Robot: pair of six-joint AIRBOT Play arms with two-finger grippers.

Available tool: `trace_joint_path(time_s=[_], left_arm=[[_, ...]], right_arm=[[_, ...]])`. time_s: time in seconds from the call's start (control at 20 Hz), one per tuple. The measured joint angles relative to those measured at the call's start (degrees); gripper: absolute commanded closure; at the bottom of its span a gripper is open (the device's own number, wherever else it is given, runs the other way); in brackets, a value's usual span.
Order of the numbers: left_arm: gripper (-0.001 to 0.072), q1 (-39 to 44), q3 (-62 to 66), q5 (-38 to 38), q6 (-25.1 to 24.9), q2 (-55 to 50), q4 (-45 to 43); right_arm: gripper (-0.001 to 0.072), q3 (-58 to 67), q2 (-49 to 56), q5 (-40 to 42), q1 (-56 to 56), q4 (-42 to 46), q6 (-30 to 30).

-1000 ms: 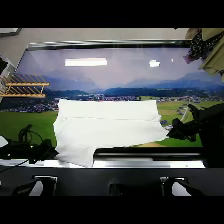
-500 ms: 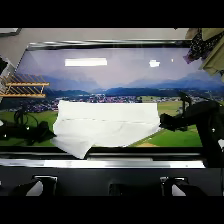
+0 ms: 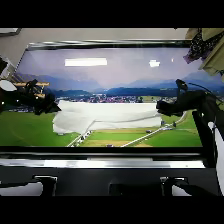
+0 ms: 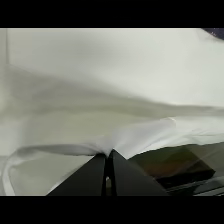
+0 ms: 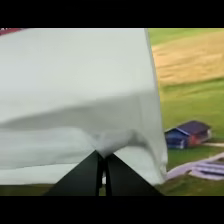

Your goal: Fold the clothes and pants, and hang the long-sleeved shirts on hangers.

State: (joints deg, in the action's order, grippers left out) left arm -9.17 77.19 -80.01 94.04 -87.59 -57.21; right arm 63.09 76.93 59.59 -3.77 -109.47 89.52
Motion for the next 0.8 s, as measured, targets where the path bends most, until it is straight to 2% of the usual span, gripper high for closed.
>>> trace_joint_path(time_s=[0.45,0.5,0.55,0.65,0.7,0.8], left_arm=[[0.0692,1.68,16.0,-1.44,1.36,-14.82,-0.02],[0.0689,2.01,16.94,-1.4,1.51,-16.2,-0.02],[0.0685,2.29,17.59,-1.42,1.53,-17.33,-0.02],[0.0572,2.8,18.71,-1.42,1.51,-18.88,-0.04],[0.0496,2.86,19.39,-1.4,1.51,-19.15,-0.33],[0.0299,2.95,21.64,-1.44,1.53,-19.04,-2.16]], right_arm=[[0.0664,10.91,12.07,-1.29,0.04,-0.02,0.61],[0.0599,11.28,13.11,-1.4,0.04,-0.28,0.7],[0.0483,11.52,13.99,-1.53,0.04,-0.46,0.7],[0.0294,12.04,15.19,-1.11,-0.13,-0.85,0.57],[0.0258,12.68,15.54,-0.15,-0.63,-1.07,0.15],[0.0235,14.86,15.93,2.6,-2.62,-1.46,-0.2]])
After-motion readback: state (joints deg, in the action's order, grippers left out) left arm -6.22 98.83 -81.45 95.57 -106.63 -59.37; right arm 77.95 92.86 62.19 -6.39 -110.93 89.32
